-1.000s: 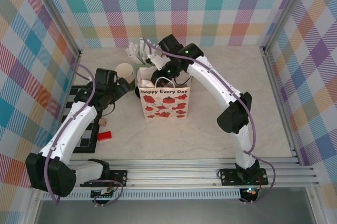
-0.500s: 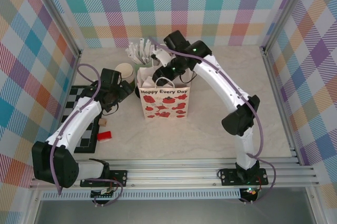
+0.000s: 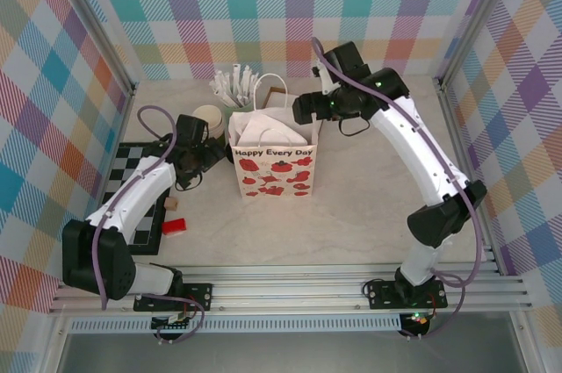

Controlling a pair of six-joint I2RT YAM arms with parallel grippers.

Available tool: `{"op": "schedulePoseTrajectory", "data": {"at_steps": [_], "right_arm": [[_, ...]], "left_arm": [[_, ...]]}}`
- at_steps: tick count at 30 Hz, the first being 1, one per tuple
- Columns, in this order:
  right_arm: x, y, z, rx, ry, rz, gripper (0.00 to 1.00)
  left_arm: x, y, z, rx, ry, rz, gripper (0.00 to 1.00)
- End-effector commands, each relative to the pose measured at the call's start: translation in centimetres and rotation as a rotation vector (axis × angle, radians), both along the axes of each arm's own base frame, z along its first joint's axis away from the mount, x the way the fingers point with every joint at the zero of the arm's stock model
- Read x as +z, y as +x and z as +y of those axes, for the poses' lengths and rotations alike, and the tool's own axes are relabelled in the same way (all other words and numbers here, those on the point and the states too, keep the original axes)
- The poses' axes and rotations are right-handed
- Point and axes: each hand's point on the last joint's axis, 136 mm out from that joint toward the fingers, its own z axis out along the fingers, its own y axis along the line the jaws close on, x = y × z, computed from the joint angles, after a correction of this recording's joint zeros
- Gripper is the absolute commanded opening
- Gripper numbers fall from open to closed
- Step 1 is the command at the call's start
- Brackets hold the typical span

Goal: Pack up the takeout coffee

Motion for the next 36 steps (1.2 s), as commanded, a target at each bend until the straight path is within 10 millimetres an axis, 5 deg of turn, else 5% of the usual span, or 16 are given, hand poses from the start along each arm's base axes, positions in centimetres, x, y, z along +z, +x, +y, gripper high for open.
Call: {"op": "schedulePoseTrajectory", "data": {"at_steps": [1,6,20,36], "right_arm": [[-2.4,-0.5,0.4,-0.025,-0.013,0.096,0.83],[-4.1,0.2,0.8,-0.048,-0.058,0.151,0.48],[-4.3,0.5,0.7,-0.099,-0.085,0.135,0.03],[-2.7,0.3,-0.5,-0.214,-0.012,0.076,0.0]], "left_arm": [[-0.2,0.1,-1.0,-0.023,-0.011,0.0,1.0],[-0.5,0.0,-1.5,-0.037,-0.011,0.01,1.0],[-1.2,0.5,-3.9,-0.086,-0.024,0.031,1.0],[-1.4,0.9,-5.6,-0.129,-0.026,0.042,1.0]]}}
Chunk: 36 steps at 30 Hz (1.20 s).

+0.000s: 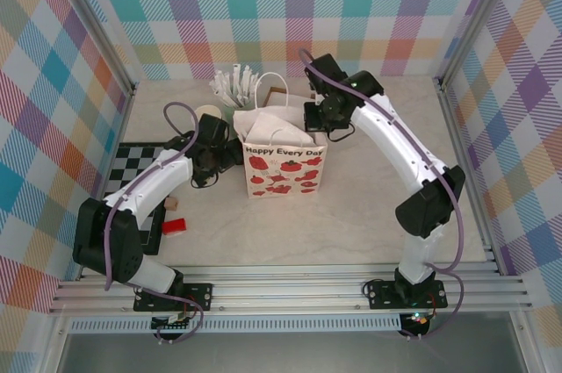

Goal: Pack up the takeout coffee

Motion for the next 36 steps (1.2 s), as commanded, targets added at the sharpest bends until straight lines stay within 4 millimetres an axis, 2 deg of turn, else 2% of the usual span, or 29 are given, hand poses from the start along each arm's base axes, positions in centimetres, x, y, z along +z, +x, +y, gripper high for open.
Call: {"op": "schedulePoseTrajectory", "data": {"at_steps": [1,13,22,27,33,34,36], "right_arm": [[2.6,-0.1,-0.5,-0.046,0.05,-0.073,0.0],[2.4,-0.6,-3.4,-0.152,0.011,-0.048,0.0],[1.2,-1.5,-5.5,-0.207,0.011,-0.028,0.03],[2.3,-1.6,-5.7,-0.202,0.051,-0.084,0.26],[5.0,-1.7,-6.0,-0.191,0.131,-0.224,0.51],[5.5,-1.8,-6.1,-0.193,0.14,-0.251,0.57],[6.1,-1.9,-6.8,-0.212,0.146,-0.288,0.79]], "left_arm": [[0.4,0.3,-1.0,-0.012,-0.021,-0.003,1.0],[0.2,0.8,-2.8,-0.049,-0.033,0.006,1.0],[0.2,1.0,-3.5,-0.071,-0.024,0.009,1.0],[0.8,1.2,-3.0,-0.05,-0.004,-0.01,1.0],[3.0,1.3,-1.2,0.002,0.053,-0.085,1.0],[3.2,1.3,-0.9,0.011,0.061,-0.095,1.0],[3.7,1.2,-0.6,0.028,0.067,-0.11,1.0]]}}
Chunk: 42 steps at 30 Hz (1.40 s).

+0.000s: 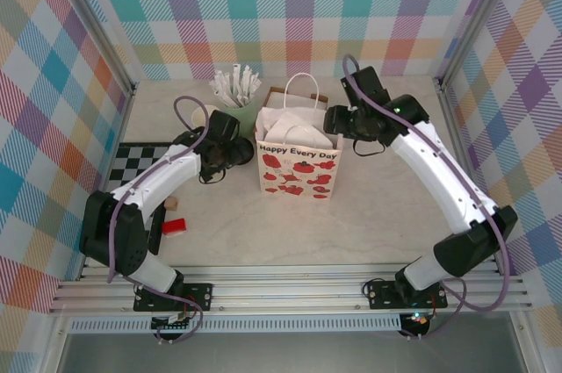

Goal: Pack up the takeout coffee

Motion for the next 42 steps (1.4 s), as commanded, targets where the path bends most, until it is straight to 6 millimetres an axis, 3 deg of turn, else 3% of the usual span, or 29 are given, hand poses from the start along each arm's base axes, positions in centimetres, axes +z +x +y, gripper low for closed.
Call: {"op": "schedulePoseTrajectory", "data": {"at_steps": [1,2,3,8,14,17,20,24,27,30,42], "right_arm": [[2.5,0.7,-0.9,-0.034,0.029,-0.129,0.9],[2.4,0.6,-1.2,-0.04,0.026,-0.131,0.98],[2.2,0.5,-1.4,-0.044,0.028,-0.128,1.0],[1.0,-0.9,-1.8,-0.043,0.252,-0.042,1.0],[0.6,-2.8,-6.1,-0.161,0.442,-0.024,1.0],[-1.9,-3.8,-9.0,-0.279,0.458,0.035,1.0],[-6.3,-4.9,-10.3,-0.361,0.448,0.166,1.0],[-10.4,-5.1,-8.2,-0.314,0.525,0.306,1.0],[-11.7,-4.5,-5.6,-0.223,0.626,0.396,1.0],[-12.7,-4.1,-4.7,-0.195,0.626,0.445,1.0],[-13.2,-1.9,-2.0,-0.118,0.673,0.456,1.0]], "left_arm": [[2.6,-0.1,0.9,0.046,0.018,-0.073,1.0],[2.7,-0.1,0.9,0.053,0.014,-0.076,1.0],[2.7,-0.1,0.9,0.058,0.01,-0.077,1.0],[2.3,-0.3,0.7,0.077,-0.018,-0.067,1.0],[1.8,-1.0,0.4,0.079,-0.044,-0.048,1.0],[1.2,-1.4,0.1,0.069,-0.046,-0.025,1.0],[0.4,-2.0,-0.1,0.066,-0.04,-0.003,1.0],[-1.0,-2.8,-0.1,0.08,-0.038,0.03,1.0],[-1.7,-3.3,-0.2,0.083,-0.041,0.048,1.0],[-2.2,-3.7,-0.1,0.089,-0.029,0.063,1.0],[-2.8,-4.2,-0.7,0.103,-0.03,0.066,1.0]]}}
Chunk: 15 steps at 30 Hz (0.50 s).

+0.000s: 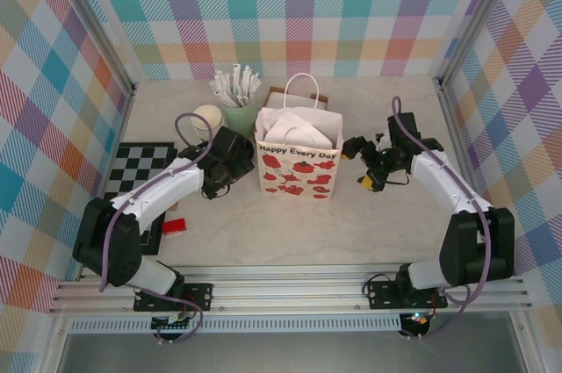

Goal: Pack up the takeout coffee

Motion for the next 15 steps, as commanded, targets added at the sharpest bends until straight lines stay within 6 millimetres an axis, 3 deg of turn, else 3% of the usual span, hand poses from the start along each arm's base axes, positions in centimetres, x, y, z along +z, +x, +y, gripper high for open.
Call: {"op": "schedulePoseTrajectory", "data": {"at_steps": [1,15], "right_arm": [[1.7,1.5,1.2,0.025,0.05,-0.054,1.0],[1.9,3.2,2.6,0.059,0.049,-0.071,1.0]], "left_arm": [[-0.1,-0.3,0.2,0.019,0.01,0.0,1.0],[-0.1,-0.3,0.4,0.024,0.016,-0.004,1.0]]}}
